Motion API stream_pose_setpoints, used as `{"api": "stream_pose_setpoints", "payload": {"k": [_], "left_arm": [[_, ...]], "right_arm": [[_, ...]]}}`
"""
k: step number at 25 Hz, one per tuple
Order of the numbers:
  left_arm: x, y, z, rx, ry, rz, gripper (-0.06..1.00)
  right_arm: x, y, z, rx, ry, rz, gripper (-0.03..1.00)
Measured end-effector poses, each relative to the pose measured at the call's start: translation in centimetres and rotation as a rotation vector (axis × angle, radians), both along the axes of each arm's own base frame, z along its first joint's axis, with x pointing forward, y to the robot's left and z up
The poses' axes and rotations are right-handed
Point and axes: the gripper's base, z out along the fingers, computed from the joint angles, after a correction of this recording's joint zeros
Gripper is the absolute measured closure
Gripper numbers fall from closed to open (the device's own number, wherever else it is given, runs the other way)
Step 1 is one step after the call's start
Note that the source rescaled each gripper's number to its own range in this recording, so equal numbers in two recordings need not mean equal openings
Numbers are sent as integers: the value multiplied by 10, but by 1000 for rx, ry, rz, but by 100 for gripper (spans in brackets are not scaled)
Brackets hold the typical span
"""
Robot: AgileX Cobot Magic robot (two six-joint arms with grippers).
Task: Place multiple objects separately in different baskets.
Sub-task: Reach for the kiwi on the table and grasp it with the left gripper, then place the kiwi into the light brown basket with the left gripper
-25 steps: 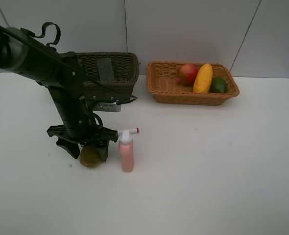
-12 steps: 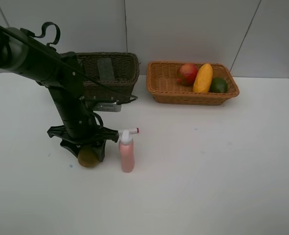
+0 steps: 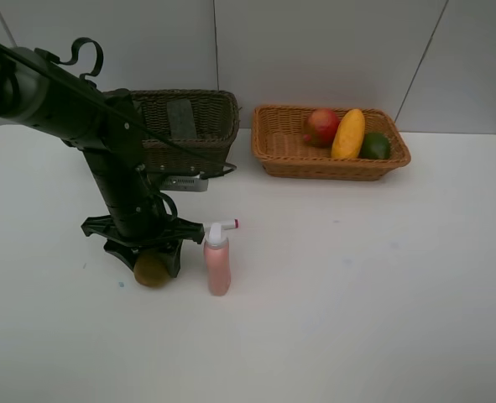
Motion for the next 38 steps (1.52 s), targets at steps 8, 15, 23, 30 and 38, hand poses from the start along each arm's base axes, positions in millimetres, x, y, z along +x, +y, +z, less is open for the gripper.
{"api": "stream_pose_setpoints", "payload": {"k": [8,15,23,30,38], "left_arm": [[-1,0,0,2,5,-1,33],[-2,0,26,-31,-41,-1,33],[-2,0,65,-87,-141,-51,33],[27,-15,106,-159,-326,-271,33],[64,-37,156,-248,-719,-375,33]], "right_arm": [[0,0,0,0,0,0,-3],[0,0,0,0,0,0,-3],[0,0,0,0,0,0,-3],[0,0,0,0,0,0,-3],[0,0,0,0,0,0,-3]]}}
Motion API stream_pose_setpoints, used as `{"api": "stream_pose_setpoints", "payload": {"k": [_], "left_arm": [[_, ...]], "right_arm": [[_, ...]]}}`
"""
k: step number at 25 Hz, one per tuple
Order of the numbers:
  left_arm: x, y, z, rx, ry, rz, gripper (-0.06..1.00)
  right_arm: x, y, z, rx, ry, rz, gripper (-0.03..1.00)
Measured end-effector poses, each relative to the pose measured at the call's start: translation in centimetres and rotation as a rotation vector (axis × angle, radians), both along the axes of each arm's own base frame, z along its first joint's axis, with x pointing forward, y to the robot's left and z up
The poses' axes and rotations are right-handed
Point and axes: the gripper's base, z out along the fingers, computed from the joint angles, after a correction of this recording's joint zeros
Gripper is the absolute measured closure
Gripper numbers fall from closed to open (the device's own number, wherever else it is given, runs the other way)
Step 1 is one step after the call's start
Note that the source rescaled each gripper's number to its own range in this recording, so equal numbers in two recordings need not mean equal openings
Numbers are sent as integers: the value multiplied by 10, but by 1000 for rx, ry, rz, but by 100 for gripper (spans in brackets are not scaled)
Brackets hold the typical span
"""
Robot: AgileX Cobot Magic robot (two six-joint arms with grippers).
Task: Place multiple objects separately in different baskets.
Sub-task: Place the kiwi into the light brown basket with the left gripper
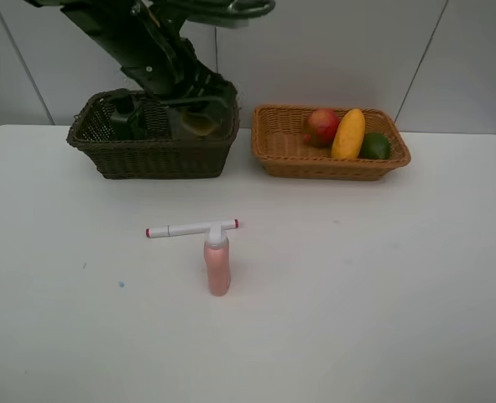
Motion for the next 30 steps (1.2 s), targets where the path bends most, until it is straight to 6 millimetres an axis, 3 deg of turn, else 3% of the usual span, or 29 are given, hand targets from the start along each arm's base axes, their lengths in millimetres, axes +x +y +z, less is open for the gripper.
{"api": "stream_pose_setpoints", "payload": {"k": [4,8,13,18,26,30], "left_arm": [[13,-20,13,-66,-147,-18,33],[26,-50,6,-103,-215,-51,33],[45,-83,-15,-140,-278,-72,33],[66,-102,-48,-144,-290,-73,33],[81,-119,-103,-147,-311,-67,33],[81,-121,-115,-138,-300,-68,33]], "right_arm": [[0,0,0,0,0,0,-3],[0,0,0,0,0,0,-3],[0,0,0,0,0,0,-3],[0,0,0,0,0,0,-3],[0,0,0,0,0,0,-3],[0,0,0,0,0,0,-3]]}}
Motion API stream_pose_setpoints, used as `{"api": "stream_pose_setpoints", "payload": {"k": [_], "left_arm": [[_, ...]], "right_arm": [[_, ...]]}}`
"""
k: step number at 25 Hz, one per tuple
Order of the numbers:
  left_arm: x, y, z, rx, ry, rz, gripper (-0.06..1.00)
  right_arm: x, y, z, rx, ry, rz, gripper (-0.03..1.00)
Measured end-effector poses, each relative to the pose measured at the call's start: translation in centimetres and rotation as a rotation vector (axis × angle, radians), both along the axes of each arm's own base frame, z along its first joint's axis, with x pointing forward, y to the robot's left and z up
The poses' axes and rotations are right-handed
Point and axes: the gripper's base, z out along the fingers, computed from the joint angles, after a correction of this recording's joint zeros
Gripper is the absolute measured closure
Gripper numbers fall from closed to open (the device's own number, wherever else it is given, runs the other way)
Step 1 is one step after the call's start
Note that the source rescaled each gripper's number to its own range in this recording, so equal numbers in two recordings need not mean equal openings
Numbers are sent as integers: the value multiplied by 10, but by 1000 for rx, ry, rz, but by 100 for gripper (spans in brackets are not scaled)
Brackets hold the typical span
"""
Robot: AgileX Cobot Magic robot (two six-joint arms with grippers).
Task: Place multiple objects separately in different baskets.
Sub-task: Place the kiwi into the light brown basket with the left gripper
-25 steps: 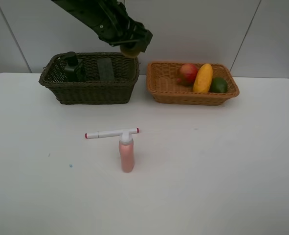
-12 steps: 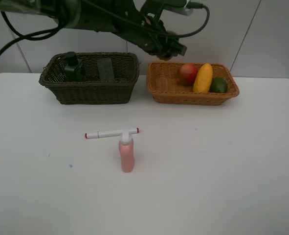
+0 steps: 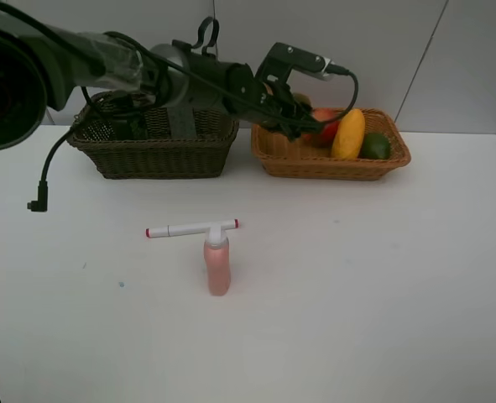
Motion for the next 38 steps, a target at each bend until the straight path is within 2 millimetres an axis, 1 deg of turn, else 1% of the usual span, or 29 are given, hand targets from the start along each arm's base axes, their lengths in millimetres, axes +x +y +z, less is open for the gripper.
{"api": "stream_pose_setpoints", "payload": {"k": [2,7,16,17,20,22,26,38], "left_arm": [[0,0,-2,0,-1,1,33],[3,-1,1,-27,-43,9,33],[4,-1,2,-35,-55,11,32],[4,-1,2,-35,-56,11,29],[4,-1,2,-37,-59,12,4],[4,-1,2,-37,-59,12,-3],[4,-2,2,-40,-63,13,-5],[3,-3,2,-36,-58,9,-6]], "right_arm": [[0,0,0,0,0,0,-3],[0,0,0,0,0,0,-3],[0,0,0,0,0,0,-3],[0,0,0,0,0,0,-3],[0,0,0,0,0,0,-3],[0,0,0,0,0,0,-3],[0,0,0,0,0,0,-3],[0,0,0,0,0,0,-3]]}}
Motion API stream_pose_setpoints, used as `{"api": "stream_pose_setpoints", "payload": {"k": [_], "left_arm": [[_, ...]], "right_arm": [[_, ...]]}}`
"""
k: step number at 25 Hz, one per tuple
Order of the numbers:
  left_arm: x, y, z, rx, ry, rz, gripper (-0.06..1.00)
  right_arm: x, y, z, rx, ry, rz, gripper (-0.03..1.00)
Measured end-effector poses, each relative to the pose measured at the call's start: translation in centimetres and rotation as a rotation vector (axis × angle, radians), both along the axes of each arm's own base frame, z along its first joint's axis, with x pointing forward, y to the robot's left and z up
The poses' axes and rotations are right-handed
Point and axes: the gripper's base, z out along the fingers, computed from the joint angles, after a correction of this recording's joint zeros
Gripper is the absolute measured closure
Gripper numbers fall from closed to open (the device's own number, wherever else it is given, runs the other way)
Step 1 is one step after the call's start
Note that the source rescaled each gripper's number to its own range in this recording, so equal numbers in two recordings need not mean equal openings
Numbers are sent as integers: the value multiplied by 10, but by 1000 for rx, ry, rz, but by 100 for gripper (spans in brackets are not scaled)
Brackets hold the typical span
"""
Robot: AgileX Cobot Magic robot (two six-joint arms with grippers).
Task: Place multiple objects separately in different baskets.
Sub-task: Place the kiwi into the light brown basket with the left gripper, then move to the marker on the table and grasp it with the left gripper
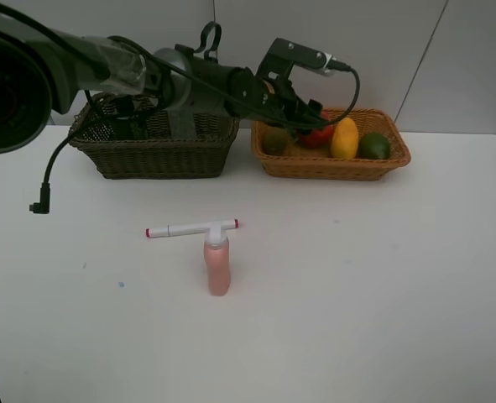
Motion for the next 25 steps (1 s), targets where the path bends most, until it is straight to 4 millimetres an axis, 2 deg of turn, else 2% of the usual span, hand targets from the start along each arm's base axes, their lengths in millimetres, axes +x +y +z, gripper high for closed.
{"api": "stream_pose_setpoints", "payload": {"k": [14,20,25], "left_arm": [[-5,2,-1,59,56,-25,-6],[-15,8,24,152,117,-67,-6],[-26,17,34,280,197,-104,-6]], "right_arm": [[0,0,0,0,0,0,-3],[0,0,0,0,0,0,-3],[0,0,0,0,0,0,-3]]}}
